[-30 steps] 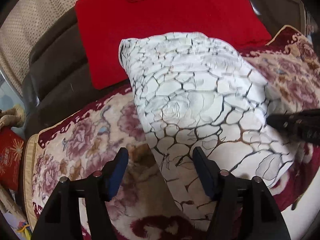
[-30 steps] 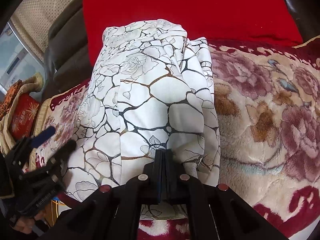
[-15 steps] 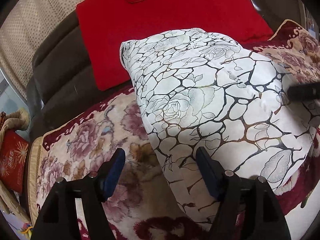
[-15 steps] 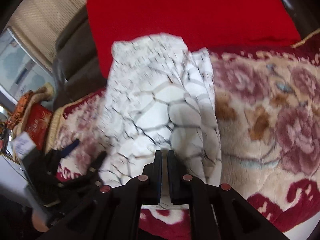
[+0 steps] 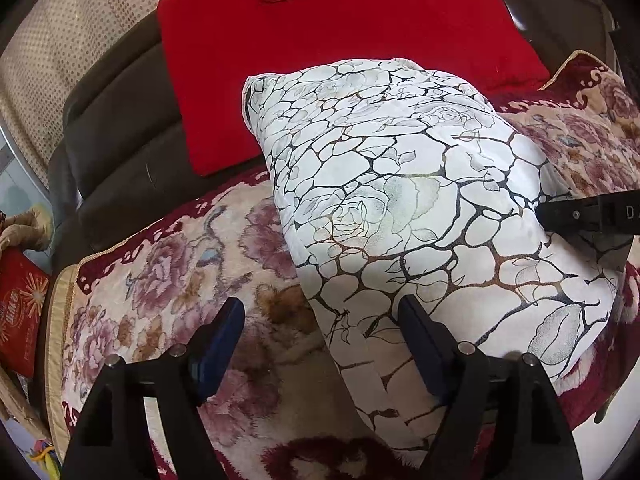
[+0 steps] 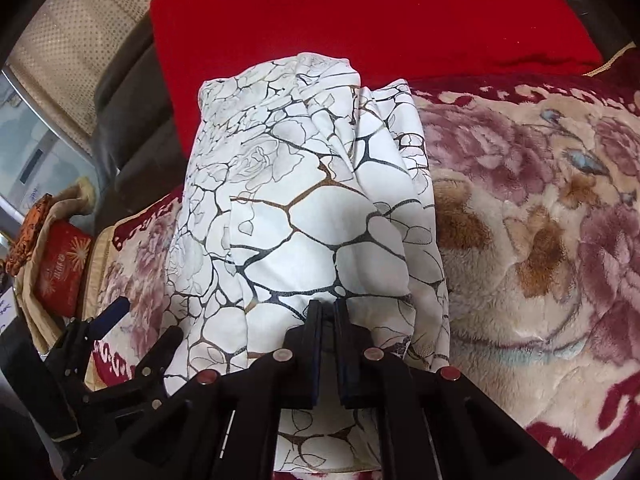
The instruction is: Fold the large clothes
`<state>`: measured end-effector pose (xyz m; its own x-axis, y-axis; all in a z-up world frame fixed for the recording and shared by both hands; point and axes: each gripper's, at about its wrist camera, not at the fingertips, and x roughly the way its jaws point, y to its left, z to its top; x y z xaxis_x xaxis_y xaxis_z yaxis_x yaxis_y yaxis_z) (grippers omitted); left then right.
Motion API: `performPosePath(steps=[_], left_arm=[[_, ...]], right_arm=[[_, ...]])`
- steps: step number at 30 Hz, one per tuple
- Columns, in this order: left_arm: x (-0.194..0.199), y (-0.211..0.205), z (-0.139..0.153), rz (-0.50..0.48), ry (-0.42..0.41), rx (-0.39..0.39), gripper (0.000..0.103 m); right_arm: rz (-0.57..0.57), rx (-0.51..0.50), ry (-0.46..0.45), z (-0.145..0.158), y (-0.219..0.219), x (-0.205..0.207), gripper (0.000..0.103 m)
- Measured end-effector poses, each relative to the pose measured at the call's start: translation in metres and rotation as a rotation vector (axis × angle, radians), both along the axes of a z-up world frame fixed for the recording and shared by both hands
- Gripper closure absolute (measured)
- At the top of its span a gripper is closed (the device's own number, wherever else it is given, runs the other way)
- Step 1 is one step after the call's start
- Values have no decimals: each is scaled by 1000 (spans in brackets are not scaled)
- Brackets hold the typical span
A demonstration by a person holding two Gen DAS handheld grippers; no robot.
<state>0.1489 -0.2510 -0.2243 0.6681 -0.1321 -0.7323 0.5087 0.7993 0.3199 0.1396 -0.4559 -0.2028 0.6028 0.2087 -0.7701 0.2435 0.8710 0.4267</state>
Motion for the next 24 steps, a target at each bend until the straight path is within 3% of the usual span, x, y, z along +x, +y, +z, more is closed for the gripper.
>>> performPosePath(steps=[6,24], left_arm=[[1,0,-1,1,5,-12,23],[9,0,-1,2,48,-47,22]], right_arm=[[-1,-38,-8,1,7,-2,94],[-2,-13,-8,0,3,-2,94]])
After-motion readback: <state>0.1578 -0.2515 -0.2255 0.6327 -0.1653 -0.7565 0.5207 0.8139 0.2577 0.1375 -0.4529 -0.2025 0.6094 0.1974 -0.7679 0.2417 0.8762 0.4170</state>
